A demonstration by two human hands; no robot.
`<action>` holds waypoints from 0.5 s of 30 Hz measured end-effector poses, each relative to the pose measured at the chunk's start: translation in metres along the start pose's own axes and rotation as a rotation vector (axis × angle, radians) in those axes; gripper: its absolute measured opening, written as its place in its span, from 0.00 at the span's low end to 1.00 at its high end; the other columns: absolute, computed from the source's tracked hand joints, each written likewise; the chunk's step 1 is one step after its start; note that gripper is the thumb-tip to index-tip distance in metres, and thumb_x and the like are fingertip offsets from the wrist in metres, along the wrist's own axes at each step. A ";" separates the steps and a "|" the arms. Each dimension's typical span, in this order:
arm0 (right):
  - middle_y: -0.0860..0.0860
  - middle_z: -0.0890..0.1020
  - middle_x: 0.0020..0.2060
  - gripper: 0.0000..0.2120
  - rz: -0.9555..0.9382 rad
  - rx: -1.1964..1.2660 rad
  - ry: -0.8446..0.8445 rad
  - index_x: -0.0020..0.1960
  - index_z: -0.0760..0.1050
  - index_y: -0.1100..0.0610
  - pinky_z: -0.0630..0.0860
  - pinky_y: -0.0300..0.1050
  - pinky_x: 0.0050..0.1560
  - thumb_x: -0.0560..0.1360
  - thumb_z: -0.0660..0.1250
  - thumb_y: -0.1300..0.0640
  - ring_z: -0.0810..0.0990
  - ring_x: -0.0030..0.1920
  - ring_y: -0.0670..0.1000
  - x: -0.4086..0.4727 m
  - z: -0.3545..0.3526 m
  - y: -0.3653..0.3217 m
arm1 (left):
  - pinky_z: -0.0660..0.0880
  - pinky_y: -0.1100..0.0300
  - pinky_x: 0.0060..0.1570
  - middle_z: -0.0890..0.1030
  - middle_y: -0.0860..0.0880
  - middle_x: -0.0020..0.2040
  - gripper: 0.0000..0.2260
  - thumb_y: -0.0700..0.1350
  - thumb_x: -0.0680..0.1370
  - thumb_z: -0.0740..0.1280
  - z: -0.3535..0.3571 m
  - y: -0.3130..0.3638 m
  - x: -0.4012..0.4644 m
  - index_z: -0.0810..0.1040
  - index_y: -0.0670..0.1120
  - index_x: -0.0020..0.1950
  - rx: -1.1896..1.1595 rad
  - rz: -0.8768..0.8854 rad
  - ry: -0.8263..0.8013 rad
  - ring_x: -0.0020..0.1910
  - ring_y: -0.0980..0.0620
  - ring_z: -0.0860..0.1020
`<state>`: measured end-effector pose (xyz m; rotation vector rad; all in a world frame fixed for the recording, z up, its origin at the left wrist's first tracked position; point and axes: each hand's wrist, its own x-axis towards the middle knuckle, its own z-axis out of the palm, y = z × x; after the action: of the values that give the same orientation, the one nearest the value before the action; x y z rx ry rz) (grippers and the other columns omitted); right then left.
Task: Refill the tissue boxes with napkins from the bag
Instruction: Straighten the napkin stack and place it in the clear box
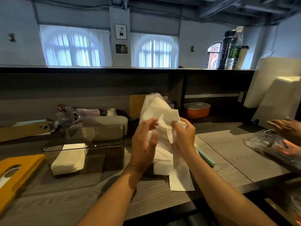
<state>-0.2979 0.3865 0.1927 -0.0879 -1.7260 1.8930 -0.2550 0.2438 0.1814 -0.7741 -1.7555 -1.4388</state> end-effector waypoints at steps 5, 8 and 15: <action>0.49 0.83 0.46 0.07 0.058 0.012 0.027 0.54 0.79 0.51 0.82 0.51 0.52 0.76 0.71 0.54 0.82 0.49 0.51 0.004 -0.003 -0.007 | 0.79 0.63 0.49 0.80 0.60 0.50 0.23 0.74 0.76 0.50 0.008 -0.002 -0.008 0.74 0.62 0.58 -0.014 -0.198 -0.330 0.50 0.59 0.81; 0.51 0.84 0.45 0.10 0.125 0.087 0.039 0.56 0.80 0.54 0.83 0.49 0.46 0.76 0.71 0.55 0.84 0.47 0.52 0.011 -0.004 -0.025 | 0.75 0.70 0.47 0.80 0.58 0.48 0.16 0.63 0.80 0.52 0.007 -0.006 -0.009 0.76 0.58 0.52 -0.016 -0.300 -0.242 0.48 0.62 0.80; 0.53 0.84 0.48 0.11 0.081 0.231 -0.009 0.56 0.79 0.55 0.83 0.52 0.49 0.75 0.73 0.56 0.84 0.49 0.54 0.021 0.013 -0.071 | 0.71 0.73 0.50 0.77 0.57 0.53 0.06 0.46 0.82 0.64 0.005 -0.007 0.003 0.73 0.56 0.56 -0.011 -0.396 0.019 0.53 0.62 0.76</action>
<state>-0.2952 0.3848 0.2678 -0.0615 -1.5175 2.1418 -0.2627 0.2471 0.1794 -0.4286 -1.9635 -1.7040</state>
